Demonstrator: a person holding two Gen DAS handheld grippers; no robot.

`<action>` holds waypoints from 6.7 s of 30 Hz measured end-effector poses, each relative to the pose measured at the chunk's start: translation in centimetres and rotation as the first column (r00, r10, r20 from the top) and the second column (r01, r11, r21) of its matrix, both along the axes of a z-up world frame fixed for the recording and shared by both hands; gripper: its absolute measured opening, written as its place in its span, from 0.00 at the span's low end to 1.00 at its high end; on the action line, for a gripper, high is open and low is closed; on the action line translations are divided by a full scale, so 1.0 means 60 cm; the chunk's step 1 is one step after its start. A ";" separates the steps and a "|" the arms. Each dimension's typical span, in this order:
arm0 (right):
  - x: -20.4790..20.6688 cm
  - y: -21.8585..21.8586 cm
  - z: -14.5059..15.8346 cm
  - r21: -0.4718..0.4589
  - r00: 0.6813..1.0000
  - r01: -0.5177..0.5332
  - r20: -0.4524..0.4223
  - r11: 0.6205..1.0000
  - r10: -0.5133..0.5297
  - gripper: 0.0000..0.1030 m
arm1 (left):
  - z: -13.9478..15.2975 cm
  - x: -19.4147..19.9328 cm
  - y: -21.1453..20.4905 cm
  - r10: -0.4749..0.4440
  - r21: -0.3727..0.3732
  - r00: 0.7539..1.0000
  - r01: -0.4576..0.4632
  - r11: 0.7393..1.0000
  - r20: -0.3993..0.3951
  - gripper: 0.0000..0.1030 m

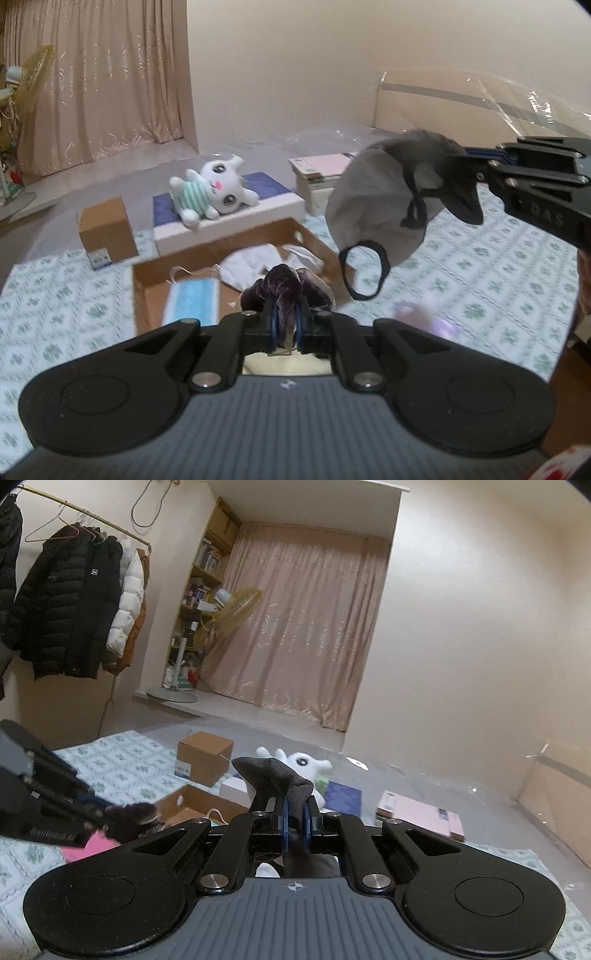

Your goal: Organize soft objects

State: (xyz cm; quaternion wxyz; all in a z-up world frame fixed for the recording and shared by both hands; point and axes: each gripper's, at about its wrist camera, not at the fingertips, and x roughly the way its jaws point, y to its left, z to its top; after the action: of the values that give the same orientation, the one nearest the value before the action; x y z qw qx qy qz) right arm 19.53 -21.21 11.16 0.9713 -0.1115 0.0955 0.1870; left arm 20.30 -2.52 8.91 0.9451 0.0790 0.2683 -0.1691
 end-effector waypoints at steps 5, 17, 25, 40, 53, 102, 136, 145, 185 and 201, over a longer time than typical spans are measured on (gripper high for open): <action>0.086 0.037 0.007 -0.026 0.999 -0.034 -0.011 0.999 0.033 0.08 | 0.012 0.092 0.045 0.036 -0.004 0.999 -0.036 0.999 -0.015 0.08; 0.304 0.099 -0.045 -0.075 0.987 -0.043 -0.158 0.996 0.030 0.08 | -0.078 0.316 0.147 0.155 0.029 0.977 -0.153 0.988 -0.146 0.09; 0.381 0.146 -0.105 -0.080 0.936 -0.157 -0.329 0.984 0.122 0.08 | -0.135 0.383 0.147 0.155 0.055 0.969 -0.147 0.988 -0.194 0.41; 0.295 0.084 -0.043 0.067 0.941 -0.091 -0.320 0.994 0.108 0.63 | -0.060 0.294 0.156 0.184 -0.003 0.975 -0.186 0.983 -0.125 0.58; 0.013 -0.015 0.042 0.263 0.968 -0.007 -0.239 0.965 0.072 0.67 | 0.062 -0.002 0.121 0.219 -0.130 0.975 -0.214 0.968 0.026 0.74; -0.217 -0.052 -0.108 0.208 0.912 0.159 -0.406 0.965 -0.063 0.68 | -0.109 -0.288 0.042 0.293 -0.063 0.953 -0.298 0.953 -0.080 0.86; -0.171 -0.001 -0.194 0.113 0.884 0.084 -0.467 0.990 -0.022 0.68 | -0.219 -0.203 0.031 0.201 0.016 0.965 -0.201 0.979 -0.171 0.80; -0.145 0.006 -0.216 0.095 0.879 0.072 -0.476 0.993 -0.019 0.68 | -0.264 -0.155 0.015 0.123 0.117 0.978 -0.104 0.988 -0.166 0.68; -0.089 0.071 -0.248 0.108 0.856 0.006 -0.515 0.994 0.050 0.67 | -0.253 -0.163 0.072 0.202 -0.012 0.958 -0.209 0.978 -0.202 0.02; -0.059 0.128 -0.266 0.073 0.841 -0.042 -0.536 0.996 0.075 0.58 | -0.255 -0.161 0.086 0.200 -0.041 0.959 -0.212 0.976 -0.202 0.02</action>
State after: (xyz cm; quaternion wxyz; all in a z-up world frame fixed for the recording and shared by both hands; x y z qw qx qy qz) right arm 15.97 -13.52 -4.78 0.9022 -0.0290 0.3551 0.2431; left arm 10.63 2.63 -6.38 0.9285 0.0039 0.3616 -0.0849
